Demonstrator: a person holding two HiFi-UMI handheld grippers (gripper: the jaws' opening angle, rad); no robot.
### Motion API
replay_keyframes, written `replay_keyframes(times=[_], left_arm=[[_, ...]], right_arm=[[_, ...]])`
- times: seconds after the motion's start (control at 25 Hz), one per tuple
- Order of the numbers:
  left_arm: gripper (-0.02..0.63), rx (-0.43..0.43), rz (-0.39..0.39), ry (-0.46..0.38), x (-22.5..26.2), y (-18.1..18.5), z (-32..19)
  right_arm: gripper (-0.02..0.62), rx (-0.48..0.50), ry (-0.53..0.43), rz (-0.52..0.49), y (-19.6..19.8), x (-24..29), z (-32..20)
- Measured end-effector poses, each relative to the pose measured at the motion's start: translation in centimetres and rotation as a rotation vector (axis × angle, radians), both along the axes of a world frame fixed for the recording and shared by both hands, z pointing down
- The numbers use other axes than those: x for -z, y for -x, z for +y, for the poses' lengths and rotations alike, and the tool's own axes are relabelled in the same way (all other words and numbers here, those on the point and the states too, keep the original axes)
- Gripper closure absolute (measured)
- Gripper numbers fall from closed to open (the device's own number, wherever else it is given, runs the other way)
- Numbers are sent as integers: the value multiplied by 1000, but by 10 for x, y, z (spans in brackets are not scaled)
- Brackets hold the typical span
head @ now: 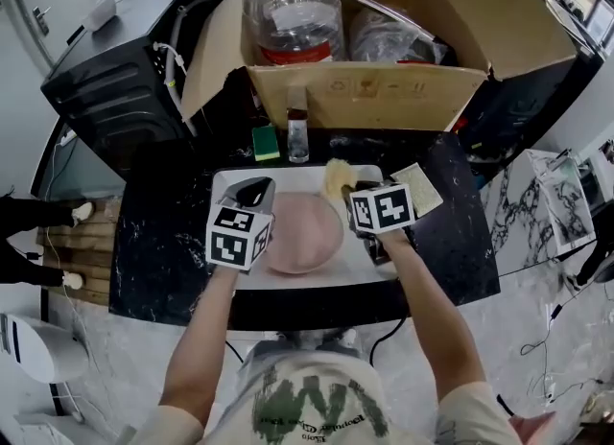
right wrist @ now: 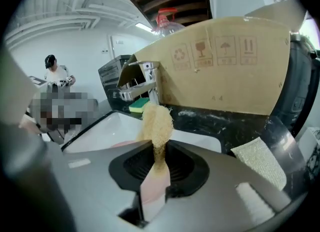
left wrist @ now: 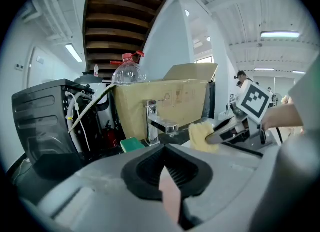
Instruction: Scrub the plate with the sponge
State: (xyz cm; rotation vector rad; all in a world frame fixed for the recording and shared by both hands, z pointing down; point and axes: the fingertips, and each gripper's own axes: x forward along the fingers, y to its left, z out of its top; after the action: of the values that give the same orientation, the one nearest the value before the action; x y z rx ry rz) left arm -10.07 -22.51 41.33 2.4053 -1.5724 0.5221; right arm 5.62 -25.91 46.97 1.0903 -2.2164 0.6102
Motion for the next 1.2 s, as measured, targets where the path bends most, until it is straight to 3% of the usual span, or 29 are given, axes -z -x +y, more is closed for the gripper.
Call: replay_keyframes(times=[0.36,0.84,1.2], left_arm=[[601,74,60,-5,18,7,12],[601,122,62,-68,47,13,10],[601,109,65,-86,52,4,12]], right_arm=[[534,18,-194,-52,-12,57,-2],[537,-3,-476,-95,-23,118,6],[537,-26,-498,-115,-29,122,15]])
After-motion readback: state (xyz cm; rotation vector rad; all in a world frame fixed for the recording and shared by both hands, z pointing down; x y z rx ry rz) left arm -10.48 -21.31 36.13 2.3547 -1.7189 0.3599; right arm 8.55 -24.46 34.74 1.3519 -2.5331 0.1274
